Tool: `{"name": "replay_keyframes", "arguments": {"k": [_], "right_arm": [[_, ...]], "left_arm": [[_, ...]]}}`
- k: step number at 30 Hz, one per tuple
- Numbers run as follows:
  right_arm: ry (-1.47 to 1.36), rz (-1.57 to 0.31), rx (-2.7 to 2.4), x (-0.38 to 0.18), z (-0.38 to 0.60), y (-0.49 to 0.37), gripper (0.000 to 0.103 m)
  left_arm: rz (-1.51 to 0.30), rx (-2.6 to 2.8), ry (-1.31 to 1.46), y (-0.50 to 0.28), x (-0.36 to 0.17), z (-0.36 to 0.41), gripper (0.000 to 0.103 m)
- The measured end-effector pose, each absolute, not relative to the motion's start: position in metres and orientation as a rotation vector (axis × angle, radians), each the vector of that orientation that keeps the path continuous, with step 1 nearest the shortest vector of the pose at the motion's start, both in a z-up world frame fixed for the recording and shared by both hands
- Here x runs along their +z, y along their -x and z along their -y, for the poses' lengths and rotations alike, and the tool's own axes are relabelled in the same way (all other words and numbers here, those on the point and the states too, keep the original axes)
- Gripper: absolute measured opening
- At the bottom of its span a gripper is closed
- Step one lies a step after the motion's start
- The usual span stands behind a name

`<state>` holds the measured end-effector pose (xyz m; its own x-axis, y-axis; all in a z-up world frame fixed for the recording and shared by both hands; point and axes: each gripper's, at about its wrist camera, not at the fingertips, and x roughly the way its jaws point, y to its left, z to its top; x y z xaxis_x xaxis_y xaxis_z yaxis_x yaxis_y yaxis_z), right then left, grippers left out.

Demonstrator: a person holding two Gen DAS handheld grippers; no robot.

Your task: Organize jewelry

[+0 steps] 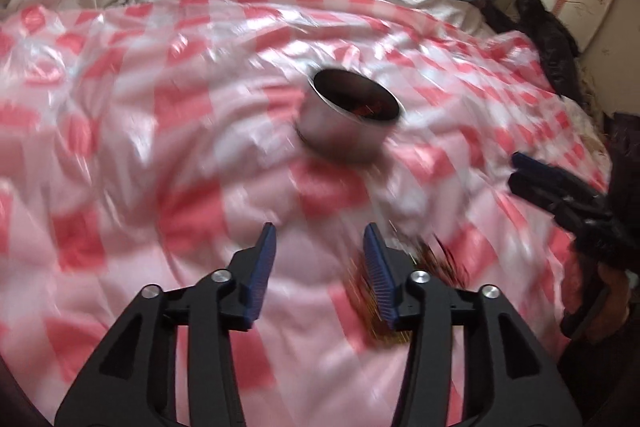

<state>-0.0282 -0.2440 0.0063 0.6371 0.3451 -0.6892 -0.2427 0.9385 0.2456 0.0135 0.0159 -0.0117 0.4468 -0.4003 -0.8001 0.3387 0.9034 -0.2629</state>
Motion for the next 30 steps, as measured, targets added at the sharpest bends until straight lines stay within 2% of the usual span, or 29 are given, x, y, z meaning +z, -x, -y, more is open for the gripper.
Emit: {"name": "replay_keyframes", "arguments": {"k": [1, 4, 11, 15, 18, 26, 30], "right_arm": [[-0.120, -0.828, 0.350, 0.004, 0.241, 0.036, 0.053], [-0.065, -0.848, 0.420, 0.000, 0.224, 0.040, 0.046], [-0.040, -0.940, 0.470, -0.021, 0.213, 0.036, 0.046], [-0.058, -0.972, 0.477, -0.031, 0.212, 0.032, 0.039], [-0.087, -0.967, 0.491, -0.032, 0.210, 0.026, 0.031], [-0.133, -0.981, 0.541, -0.039, 0.198, 0.008, 0.028], [-0.121, -1.003, 0.561, -0.044, 0.192, 0.008, 0.014]], "left_arm": [[-1.015, -0.476, 0.061, -0.005, -0.016, -0.015, 0.047], [-1.020, -0.519, 0.021, 0.014, -0.022, -0.004, 0.047], [-0.950, -0.634, -0.080, 0.029, -0.021, 0.035, 0.053], [-0.957, -0.628, -0.153, 0.034, -0.025, 0.042, 0.053], [-0.989, -0.603, -0.102, 0.028, -0.027, 0.029, 0.053], [-1.072, -0.562, 0.059, 0.012, -0.040, 0.006, 0.053], [-1.085, -0.597, 0.022, 0.016, -0.045, 0.016, 0.053]]}}
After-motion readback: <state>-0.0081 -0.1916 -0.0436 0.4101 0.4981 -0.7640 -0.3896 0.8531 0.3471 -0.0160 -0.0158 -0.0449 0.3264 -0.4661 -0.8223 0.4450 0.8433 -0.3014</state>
